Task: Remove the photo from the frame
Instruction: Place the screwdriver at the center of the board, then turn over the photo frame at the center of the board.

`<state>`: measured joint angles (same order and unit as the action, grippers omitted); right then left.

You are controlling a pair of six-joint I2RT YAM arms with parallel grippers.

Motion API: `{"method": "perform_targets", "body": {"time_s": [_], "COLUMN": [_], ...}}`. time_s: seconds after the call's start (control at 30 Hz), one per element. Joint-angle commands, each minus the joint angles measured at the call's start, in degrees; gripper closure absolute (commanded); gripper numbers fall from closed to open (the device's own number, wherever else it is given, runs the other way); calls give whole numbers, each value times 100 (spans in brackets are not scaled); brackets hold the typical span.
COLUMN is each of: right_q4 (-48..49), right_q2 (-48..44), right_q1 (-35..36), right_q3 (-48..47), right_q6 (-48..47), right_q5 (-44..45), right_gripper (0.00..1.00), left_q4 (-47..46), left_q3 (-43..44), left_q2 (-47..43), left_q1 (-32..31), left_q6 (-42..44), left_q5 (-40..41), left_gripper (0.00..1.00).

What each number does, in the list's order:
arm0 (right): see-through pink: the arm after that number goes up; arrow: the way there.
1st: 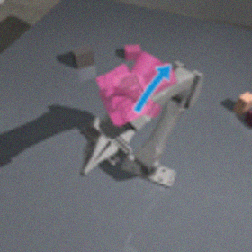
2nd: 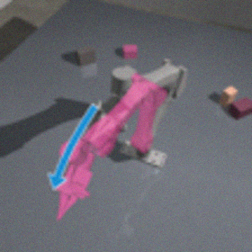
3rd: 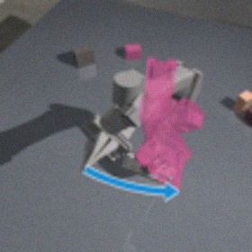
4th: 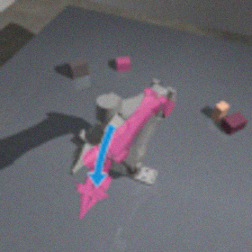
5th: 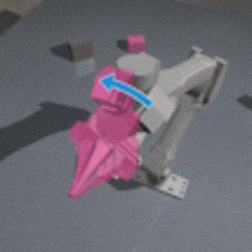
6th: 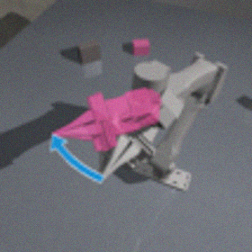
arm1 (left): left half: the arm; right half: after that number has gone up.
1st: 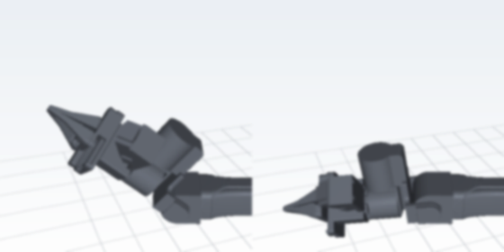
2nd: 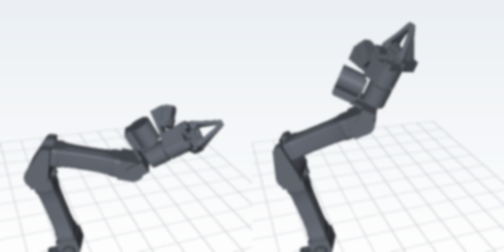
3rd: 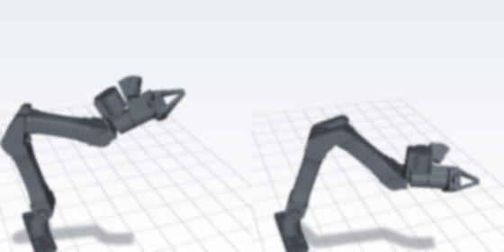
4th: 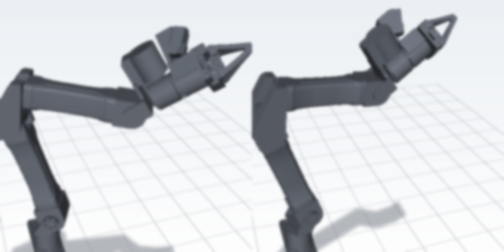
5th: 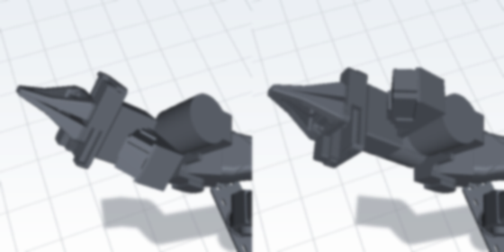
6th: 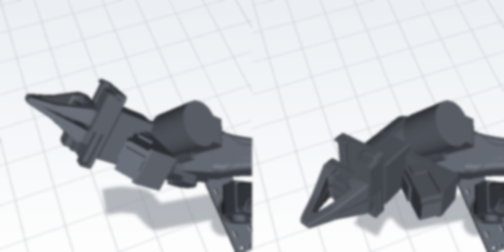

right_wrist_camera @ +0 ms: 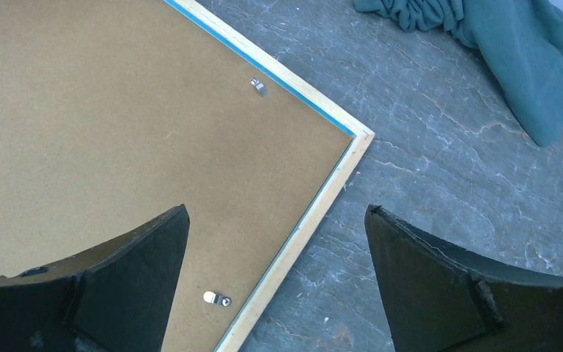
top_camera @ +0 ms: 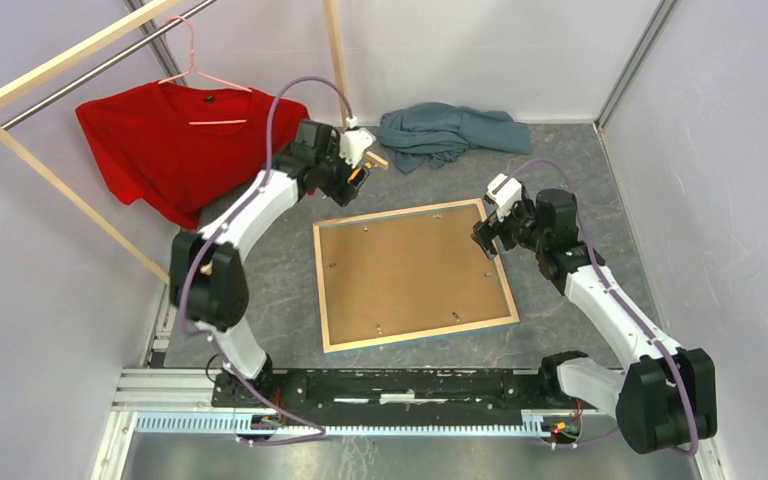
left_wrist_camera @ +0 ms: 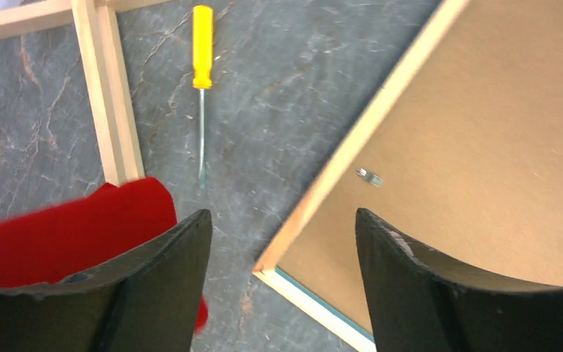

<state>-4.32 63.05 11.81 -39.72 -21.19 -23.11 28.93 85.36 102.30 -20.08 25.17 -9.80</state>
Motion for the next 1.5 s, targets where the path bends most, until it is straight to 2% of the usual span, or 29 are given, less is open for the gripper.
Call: {"method": "perform_targets", "body": {"time_s": [0.0, 0.1, 0.2, 0.27, 0.33, 0.43, 0.5, 0.67, 0.83, 0.97, 1.13, 1.33, 1.47], "right_q4": [96, -86, -158, -262, -560, -802, -813, -1437, -1749, -1651, -1525, -1541, -1116], "right_q2": [41, 8, -35, -114, -291, -799, -1133, -1326, -1097, -706, -103, 395, 630], "right_q1": [-29, -24, -29, -27, -20, 83, 408, 1684, 2531, 3189, 3951, 4635, 4885], "right_q3": [68, 111, 97, 92, 93, 345, 481, 504, 630, 781, 694, 633, 675], "right_q6": [-384, -726, -858, -1067, -1453, -2036, -2184, -2819, -3002, -3081, -2895, -2793, -2520], "right_q5": [-113, -685, -723, -711, -1111, -2195, -2321, -1720, -1630, -1036, -286, 153, 770], "right_gripper": [6, 8, 7, 7, 10, 16, 16, 16, 15, 16, 23, 31, 37], "left_q4": [199, 208, 399, 464, 457, 388, 240, -507, -796, -1074, -1131, -1188, -1188], "left_q3": [-951, -1781, -2572, -2981, -3291, -3622, -3870, -4412, -4594, -4742, -4840, -4904, -4915], "left_q2": [-1084, -1889, -2614, -3071, -3489, -3777, -3885, -4015, -4149, -4363, -4592, -4717, -4710], "left_q1": [-46, -130, -461, -874, -1274, -1393, -1385, -1277, -959, -411, 341, 502, 564], "left_q6": [621, 1106, 1688, 1928, 1970, 1732, 1595, 1024, 565, 377, 247, 221, 213], "left_q5": [-979, -1370, -1726, -1569, -1267, -1134, -890, -362, -401, -517, -801, -711, -713], "left_gripper": [20, 16, 13, 11, 10, 9, 8, 1, 0, 0, 0, 0, 0]}}
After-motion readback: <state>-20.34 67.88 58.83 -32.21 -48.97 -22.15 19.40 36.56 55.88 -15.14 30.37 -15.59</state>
